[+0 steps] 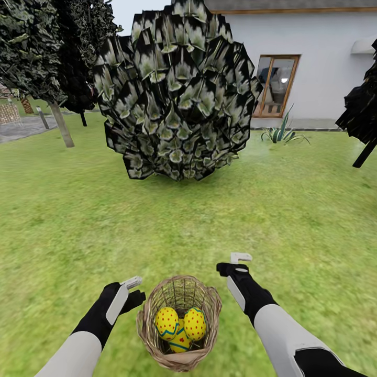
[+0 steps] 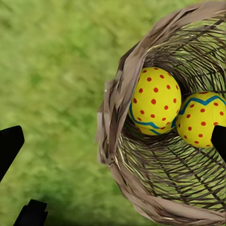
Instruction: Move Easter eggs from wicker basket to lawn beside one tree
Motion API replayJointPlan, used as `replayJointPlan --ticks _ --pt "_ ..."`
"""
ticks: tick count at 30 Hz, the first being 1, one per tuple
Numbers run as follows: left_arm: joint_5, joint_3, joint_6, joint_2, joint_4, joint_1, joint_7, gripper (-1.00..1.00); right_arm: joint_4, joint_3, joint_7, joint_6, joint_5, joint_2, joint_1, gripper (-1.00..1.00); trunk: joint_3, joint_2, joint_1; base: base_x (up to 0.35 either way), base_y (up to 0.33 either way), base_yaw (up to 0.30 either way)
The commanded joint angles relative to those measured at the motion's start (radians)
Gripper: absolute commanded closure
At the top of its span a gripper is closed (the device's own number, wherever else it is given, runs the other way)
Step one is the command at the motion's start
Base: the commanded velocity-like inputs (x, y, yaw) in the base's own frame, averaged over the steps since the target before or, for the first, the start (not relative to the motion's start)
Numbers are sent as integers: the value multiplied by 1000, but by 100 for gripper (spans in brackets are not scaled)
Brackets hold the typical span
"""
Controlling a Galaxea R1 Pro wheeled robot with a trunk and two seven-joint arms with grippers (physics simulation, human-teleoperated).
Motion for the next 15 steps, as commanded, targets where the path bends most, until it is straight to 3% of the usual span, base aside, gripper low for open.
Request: replayJointPlan --ticks 1,7,10,15 --pt "10 3 3 -1 -2 0 8 -100 -4 4 -6 5 -8 -1 -1 -100 -4 -8 4 0 0 0" --pt "10 -8 -3 -2 0 0 8 -100 -24 5 16 13 -7 -7 -1 -100 -23 -50 27 0 0 0" --pt "12 -28 -3 -3 0 0 8 -100 -44 4 73 107 -4 -15 -1 -100 -32 -71 38 0 0 0" --pt "14 -38 -2 -5 1 0 7 -100 -68 -2 147 150 -7 -17 -1 -100 -48 -106 58 0 0 0"
